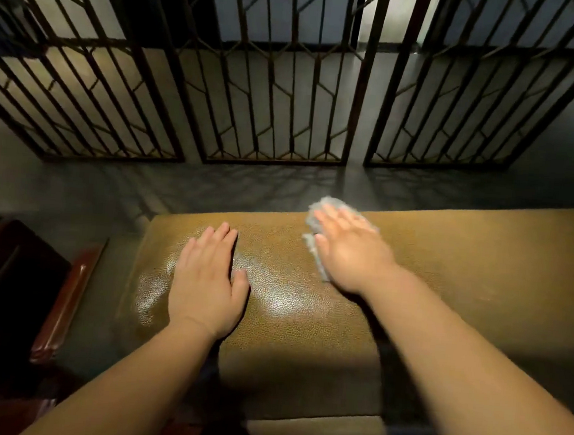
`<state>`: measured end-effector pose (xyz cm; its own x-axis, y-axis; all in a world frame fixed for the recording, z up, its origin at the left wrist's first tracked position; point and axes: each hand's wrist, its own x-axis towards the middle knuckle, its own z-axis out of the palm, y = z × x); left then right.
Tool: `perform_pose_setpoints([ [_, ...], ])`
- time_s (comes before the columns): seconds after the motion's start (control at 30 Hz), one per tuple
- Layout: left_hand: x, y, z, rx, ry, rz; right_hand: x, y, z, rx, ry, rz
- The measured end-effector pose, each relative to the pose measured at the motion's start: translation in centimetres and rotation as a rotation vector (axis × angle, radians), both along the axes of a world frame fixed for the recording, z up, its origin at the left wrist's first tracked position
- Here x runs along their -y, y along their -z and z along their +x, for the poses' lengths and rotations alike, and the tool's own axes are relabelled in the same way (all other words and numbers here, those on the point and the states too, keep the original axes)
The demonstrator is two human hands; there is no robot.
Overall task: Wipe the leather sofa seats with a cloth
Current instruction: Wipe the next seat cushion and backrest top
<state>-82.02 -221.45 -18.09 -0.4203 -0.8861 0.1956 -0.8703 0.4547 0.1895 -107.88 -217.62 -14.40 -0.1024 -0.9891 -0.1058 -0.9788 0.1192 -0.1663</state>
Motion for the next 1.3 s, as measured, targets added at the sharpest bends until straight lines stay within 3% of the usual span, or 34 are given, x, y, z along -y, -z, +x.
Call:
perform_pose_setpoints([
  [0.07, 0.0, -0.1, -0.1, -0.008, -0.005, -0.001, 0.6, 0.2, -4.5, -0.042, 0.192, 0.017],
  [0.13, 0.1, -0.1, -0.1, 0.007, -0.009, 0.01, 2.1, -0.3, -2.8, -0.015, 0.205, 0.049],
  [0.3, 0.2, -0.6, -0.2, -0.036, -0.003, 0.032, 6.3, -0.8, 11.6, 0.142, -0.163, 0.018],
  [0.4, -0.1, -0.6, -0.2, -0.006, -0.006, 0.023, 6.1, -0.8, 7.9, 0.16, -0.208, 0.031],
  [0.57, -0.3, -0.7, -0.2, 0.03, -0.011, 0.016, -1.4, 0.0, -6.7, -0.043, 0.194, -0.066],
  [0.67, -0.2, -0.8, -0.2, 0.012, -0.001, 0.004, -3.8, 0.6, -4.9, -0.047, 0.403, 0.032],
  [0.73, -0.4, -0.9, -0.2, 0.018, 0.004, 0.01, -4.3, 0.9, 0.9, -0.035, 0.323, 0.027],
  [0.8, -0.5, -1.0, -0.2, 0.017, 0.009, 0.007, -5.3, 0.7, 5.3, -0.019, 0.098, -0.053],
  [0.9, -0.5, -1.0, -0.1, 0.021, 0.007, 0.007, -7.4, 0.0, 2.2, 0.016, -0.056, -0.022],
  [1.03, -0.5, -0.7, -0.3, 0.008, 0.01, -0.014, -13.5, 0.7, -9.6, -0.077, 0.297, -0.081],
  [1.13, -0.7, -0.8, -0.5, 0.018, 0.0, -0.025, -15.1, 1.5, -10.3, -0.053, 0.519, -0.042],
  [1.3, -2.1, -3.6, -1.2, 0.233, -0.034, 0.058, -13.5, 0.7, 2.0, 0.045, 0.191, -0.092],
])
